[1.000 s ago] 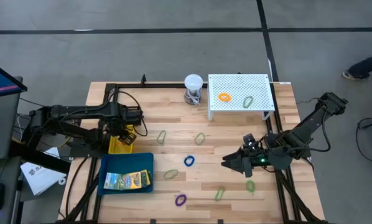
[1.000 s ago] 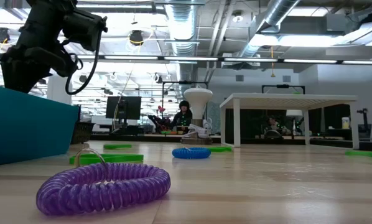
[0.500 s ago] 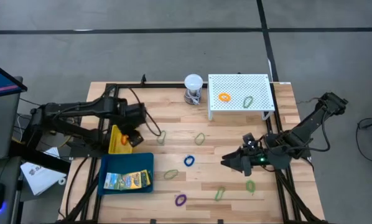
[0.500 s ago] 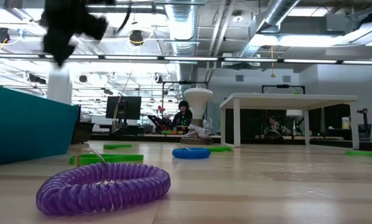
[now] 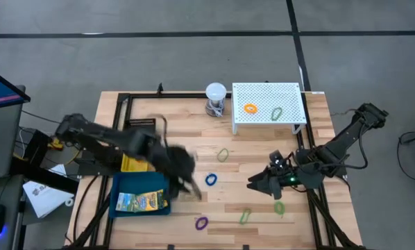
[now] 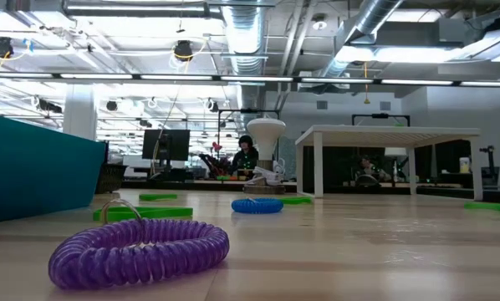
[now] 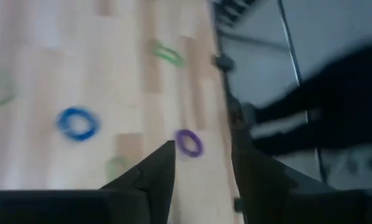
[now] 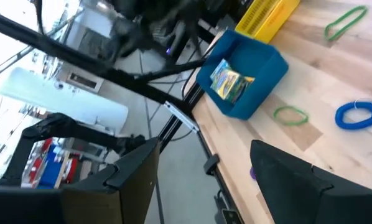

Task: Pick & Place Office Desk Supplies
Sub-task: Put the purple spring keychain into the yellow bin

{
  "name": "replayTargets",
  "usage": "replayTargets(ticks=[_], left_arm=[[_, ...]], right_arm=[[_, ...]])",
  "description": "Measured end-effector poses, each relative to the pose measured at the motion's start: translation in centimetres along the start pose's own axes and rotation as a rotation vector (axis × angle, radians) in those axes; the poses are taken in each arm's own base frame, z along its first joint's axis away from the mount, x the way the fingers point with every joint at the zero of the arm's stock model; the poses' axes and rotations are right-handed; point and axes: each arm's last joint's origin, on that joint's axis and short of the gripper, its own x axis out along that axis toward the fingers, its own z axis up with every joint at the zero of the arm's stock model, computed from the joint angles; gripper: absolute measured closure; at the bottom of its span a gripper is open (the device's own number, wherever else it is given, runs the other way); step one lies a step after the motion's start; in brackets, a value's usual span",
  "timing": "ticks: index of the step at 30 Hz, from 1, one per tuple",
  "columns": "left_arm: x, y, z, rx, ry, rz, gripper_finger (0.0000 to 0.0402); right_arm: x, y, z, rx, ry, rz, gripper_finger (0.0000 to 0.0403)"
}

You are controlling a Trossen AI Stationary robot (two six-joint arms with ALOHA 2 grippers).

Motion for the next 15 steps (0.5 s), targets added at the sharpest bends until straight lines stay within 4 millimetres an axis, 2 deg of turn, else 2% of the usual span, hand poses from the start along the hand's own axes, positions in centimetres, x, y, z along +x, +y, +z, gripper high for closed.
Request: replayTargets(ticks=[4,9,11,15], left_arm=[[3.9,-3.8,-1.3,0.139,0.108,-0.012,0.0245],[8.9,-7.6,-3.4,0.179,0.121,0.006,0.0254],[10.5,-8.2,-3.9,0.161,0.098,0.059,0.0256],[13.8,-7.7,-5.0,0.074,0.131,0.154,0.0256]], right_arm=[[-0.3,0.2,-0.5,-0.013,0.022,0.013,0.0154],[-0.8,0.4,-1.2,-0.034,0.054,0.032,0.0154],[-1.0,0.5,-1.5,-0.042,0.067,0.04,0.0154],[-1.3,0.7,-2.0,-0.049,0.087,0.053,0.0154]])
